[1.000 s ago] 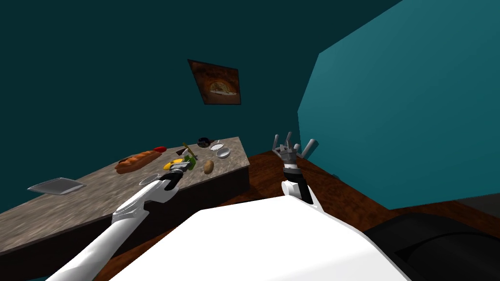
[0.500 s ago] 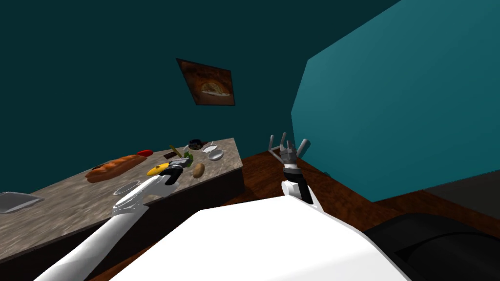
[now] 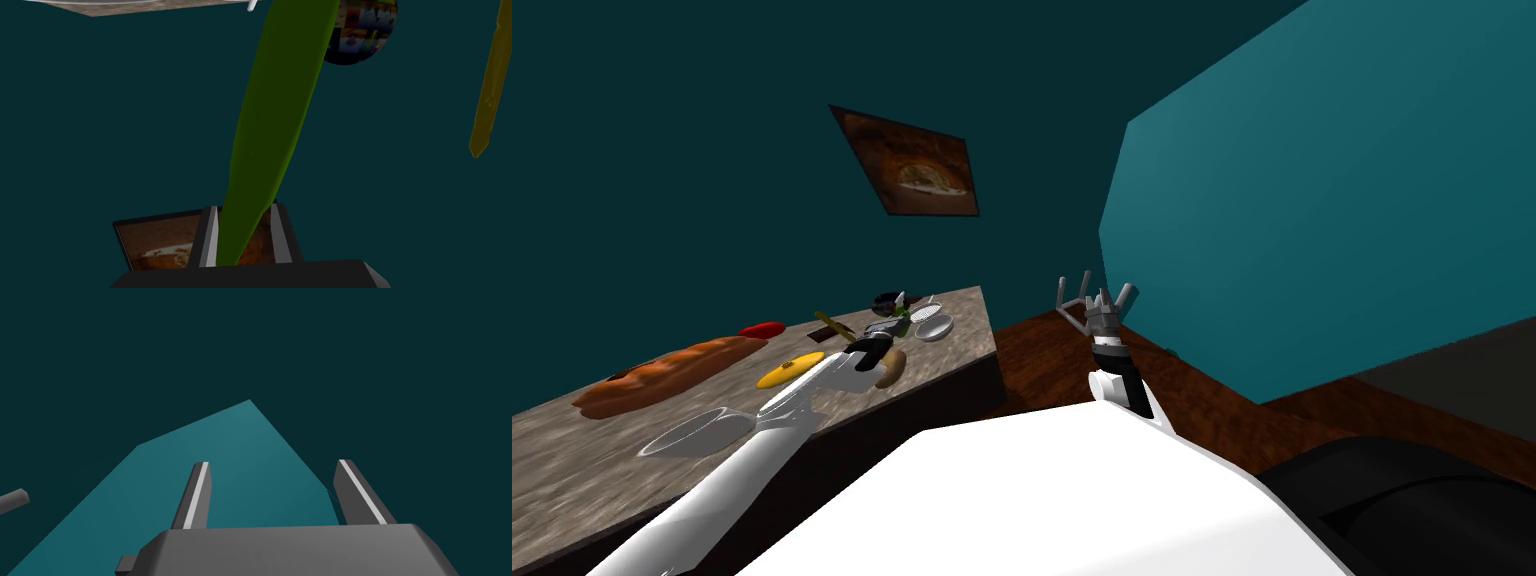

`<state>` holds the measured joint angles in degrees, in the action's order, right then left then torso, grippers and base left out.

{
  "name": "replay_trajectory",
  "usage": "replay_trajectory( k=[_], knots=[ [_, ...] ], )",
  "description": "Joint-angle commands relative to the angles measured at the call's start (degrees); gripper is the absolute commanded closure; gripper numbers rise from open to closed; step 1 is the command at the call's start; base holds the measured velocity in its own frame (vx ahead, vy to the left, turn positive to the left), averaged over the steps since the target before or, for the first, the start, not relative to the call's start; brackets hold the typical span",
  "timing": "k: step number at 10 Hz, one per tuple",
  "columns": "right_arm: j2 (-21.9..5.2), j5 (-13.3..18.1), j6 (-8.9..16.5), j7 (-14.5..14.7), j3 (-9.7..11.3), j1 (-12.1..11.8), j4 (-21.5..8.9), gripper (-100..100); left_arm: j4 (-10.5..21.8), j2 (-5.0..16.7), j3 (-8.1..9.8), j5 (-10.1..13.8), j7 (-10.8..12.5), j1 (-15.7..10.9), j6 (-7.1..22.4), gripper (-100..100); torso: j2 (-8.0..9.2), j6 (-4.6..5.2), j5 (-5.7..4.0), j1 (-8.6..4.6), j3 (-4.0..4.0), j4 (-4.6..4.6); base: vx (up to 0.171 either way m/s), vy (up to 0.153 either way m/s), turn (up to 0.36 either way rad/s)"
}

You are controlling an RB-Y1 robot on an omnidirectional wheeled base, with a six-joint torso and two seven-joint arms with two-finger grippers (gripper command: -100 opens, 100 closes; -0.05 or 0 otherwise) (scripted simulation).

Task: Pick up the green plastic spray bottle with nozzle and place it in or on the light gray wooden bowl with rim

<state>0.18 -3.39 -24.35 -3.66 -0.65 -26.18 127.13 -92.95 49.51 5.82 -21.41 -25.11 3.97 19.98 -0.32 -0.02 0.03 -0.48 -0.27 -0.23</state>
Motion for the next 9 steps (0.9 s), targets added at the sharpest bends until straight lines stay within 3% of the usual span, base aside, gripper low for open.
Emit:
replay_trajectory(
  k=[1, 2, 3, 4, 8, 9],
  knots=[
    [0.0, 0.0, 0.0, 0.0, 0.0, 0.0, 0.0, 0, -1.2, -0.4, -0.02, 1.8, 1.8, -0.6, 0.8, 100, 0.0, 0.0, 0.0, 0.0, 0.0, 0.0, 0.096, -0.081, -0.078],
    [0.0, 0.0, 0.0, 0.0, 0.0, 0.0, 0.0, 0, -1.8, -0.8, -0.01, 2.7, 2.7, -1.0, 1.0, 100, 0.01, 0.02, 0.03, 0.06, 0.02, 0.02, 0.097, -0.081, -0.08],
    [0.0, 0.0, 0.0, 0.0, 0.0, 0.0, 0.0, 0, -1.2, -0.6, -0.09, 1.9, 1.8, -0.9, 0.8, 100, 0.04, -0.01, 0.07, 0.09, 0.03, 0.03, 0.044, -0.039, -0.025],
    [0.0, 0.0, 0.0, 0.0, 0.0, 0.0, 0.0, 0, -1.3, -0.7, -0.12, 2.0, 2.0, -1.0, 0.8, -100, 0.24, -0.12, 0.12, 0.32, 0.15, 0.07, 0.01, -0.01, -0.003],
    [0.0, 0.0, 0.0, 0.0, 0.0, 0.0, 0.0, 0, -1.3, -0.7, -0.13, 2.0, 2.0, -1.0, 0.7, -100, 0.53, -0.15, 0.19, 0.58, 0.32, 0.14, 0.001, -0.001, 0.0],
    [0.0, 0.0, 0.0, 0.0, 0.0, 0.0, 0.0, 0, -1.3, -0.7, -0.13, 2.0, 2.0, -1.0, 0.7, 0, 0.54, -0.15, 0.19, 0.58, 0.33, 0.15, 0.0, 0.0, 0.0]
  ],
)
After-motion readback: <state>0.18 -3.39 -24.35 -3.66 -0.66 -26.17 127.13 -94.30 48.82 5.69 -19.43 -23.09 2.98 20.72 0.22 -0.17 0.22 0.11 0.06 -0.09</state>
